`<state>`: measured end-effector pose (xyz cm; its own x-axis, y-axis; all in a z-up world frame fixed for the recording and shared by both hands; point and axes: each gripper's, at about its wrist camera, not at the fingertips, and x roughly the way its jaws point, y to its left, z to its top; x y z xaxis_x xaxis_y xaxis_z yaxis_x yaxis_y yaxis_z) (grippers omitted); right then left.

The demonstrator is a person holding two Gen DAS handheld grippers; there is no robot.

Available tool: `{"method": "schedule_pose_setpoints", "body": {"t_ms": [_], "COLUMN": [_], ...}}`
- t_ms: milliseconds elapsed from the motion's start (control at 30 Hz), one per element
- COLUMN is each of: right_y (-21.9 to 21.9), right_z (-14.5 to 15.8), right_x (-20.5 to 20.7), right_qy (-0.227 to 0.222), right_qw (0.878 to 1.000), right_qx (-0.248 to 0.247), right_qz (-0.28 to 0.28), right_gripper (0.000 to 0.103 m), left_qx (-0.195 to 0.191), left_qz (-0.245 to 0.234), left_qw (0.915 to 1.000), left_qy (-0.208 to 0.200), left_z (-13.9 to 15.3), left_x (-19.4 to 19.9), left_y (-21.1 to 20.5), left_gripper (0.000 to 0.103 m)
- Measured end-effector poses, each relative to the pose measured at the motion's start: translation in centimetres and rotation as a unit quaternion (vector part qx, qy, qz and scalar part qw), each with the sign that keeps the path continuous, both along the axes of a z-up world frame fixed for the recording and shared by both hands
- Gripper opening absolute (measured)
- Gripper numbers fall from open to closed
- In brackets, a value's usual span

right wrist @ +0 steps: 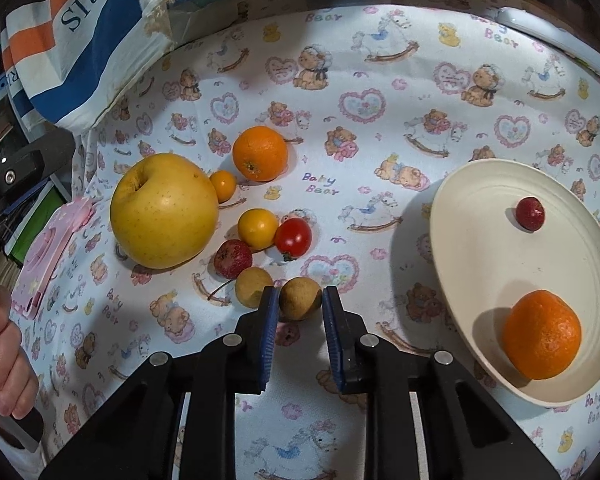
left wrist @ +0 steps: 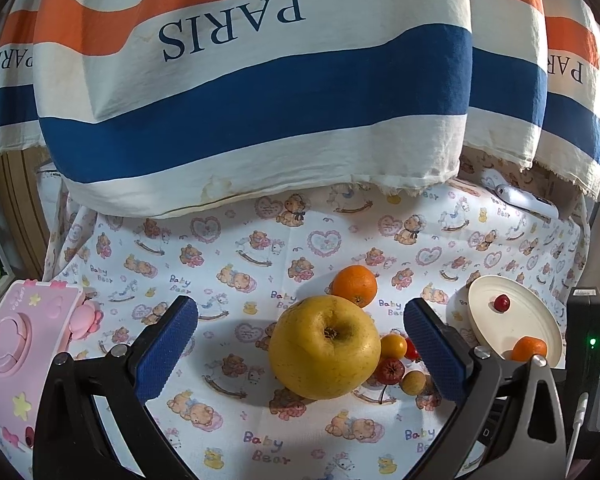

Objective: Organize fruits
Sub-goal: 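Close the right tool around a brown kiwi beside the pear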

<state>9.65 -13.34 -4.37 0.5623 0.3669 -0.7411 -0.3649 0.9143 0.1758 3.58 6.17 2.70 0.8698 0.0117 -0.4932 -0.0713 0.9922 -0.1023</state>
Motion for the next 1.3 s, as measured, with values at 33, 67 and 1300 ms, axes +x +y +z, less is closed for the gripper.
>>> {"method": "schedule_pose_setpoints", "body": {"t_ms": [33,67,1300], "right_y": [-0.1,-0.3,0.1], "right_z": [0.0,-0.1,-0.7], "right_x": [0.1,0.1,0.1], "right_qy": [0.001,0.003,-0.008], "right_qw": [1.0,1.0,1.0], "right_qx": [0.0,0.001,-0.017], "right_qz": [-0.003,-0.006,-0.008], "right_gripper": [0.024,0.024,0.026], "left_qx": [0.001,0.003,-0.002], "left_qz": [-0.001,-0.001,-0.025], "left_qw": [1.0,1.0,0.9987], "left_qy": [0.0,0.0,0.043], "left_z": [0.0,0.0,-2.5], "left_x": [0.0,0.0,1.9], "left_y": [0.0,-0.1,-0.6], "left_gripper": [0.102,0.102,0.102]}}
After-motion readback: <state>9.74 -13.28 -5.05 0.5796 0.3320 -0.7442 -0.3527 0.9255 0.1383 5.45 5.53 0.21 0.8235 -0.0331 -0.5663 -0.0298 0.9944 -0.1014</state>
